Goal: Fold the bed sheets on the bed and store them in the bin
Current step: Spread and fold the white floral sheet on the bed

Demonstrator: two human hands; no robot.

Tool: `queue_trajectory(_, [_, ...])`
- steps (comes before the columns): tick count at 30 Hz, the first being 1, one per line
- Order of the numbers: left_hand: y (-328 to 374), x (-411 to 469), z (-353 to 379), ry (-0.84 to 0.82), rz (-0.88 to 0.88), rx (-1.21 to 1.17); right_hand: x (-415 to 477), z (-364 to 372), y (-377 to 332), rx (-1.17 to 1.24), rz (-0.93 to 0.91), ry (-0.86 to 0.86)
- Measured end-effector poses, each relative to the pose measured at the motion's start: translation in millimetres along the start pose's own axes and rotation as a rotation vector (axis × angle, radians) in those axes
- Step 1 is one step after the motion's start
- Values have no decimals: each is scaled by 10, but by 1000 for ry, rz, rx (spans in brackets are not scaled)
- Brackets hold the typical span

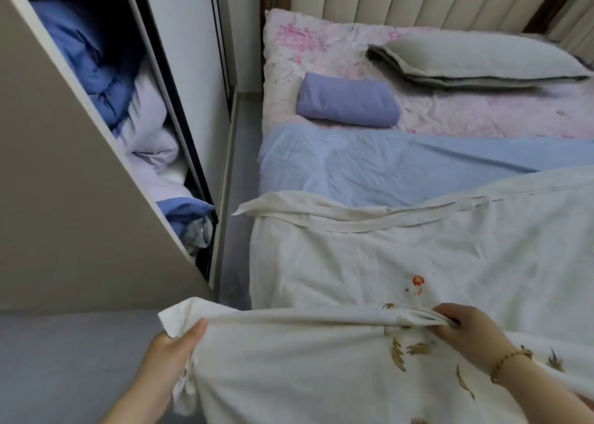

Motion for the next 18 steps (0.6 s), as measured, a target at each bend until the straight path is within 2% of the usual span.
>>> queue_trajectory(3, [66,691,193,8,-19,63,670,171,-152,-96,61,40])
queue_trajectory(5, [74,984,368,-2,-26,151,1014,393,-220,-213,99,-12])
queue_trajectory(7, [177,1268,551,30,52,340,1304,689,-264,-320,136,-77])
queue_trajectory(9, [513,1466,842,73,311,609,1565,982,-282,-425,167,-97])
queue_trajectory(12, [1149,1476,1732,27,914,940,1820,1181,-236,-563,261,-70])
queue_trajectory(13, [1244,1494,2087,-34,1061,1041,1873,1211,-205,-591,272,-76])
queue_trajectory(14, [1261,1527,2434,-121,1117,1166,1901,1230,-178,-610,273,-81])
queue_trajectory(16, [1168,1653,3007,-319,1061,1403,1897,1243,-123,-627,283,-108])
queue_trajectory(18, [1173,1711,3322,-304,1106,1541,1922,1263,-109,-630,292,-125])
Point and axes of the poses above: each hand's wrist, its own x-axis towards the middle knuckle, its own z-axis out of the palm, y = z × x, the point moved 7 cm from there along x, towards the middle knuckle, and after that the axes turned 5 degrees about x, right-handed, at the moved point
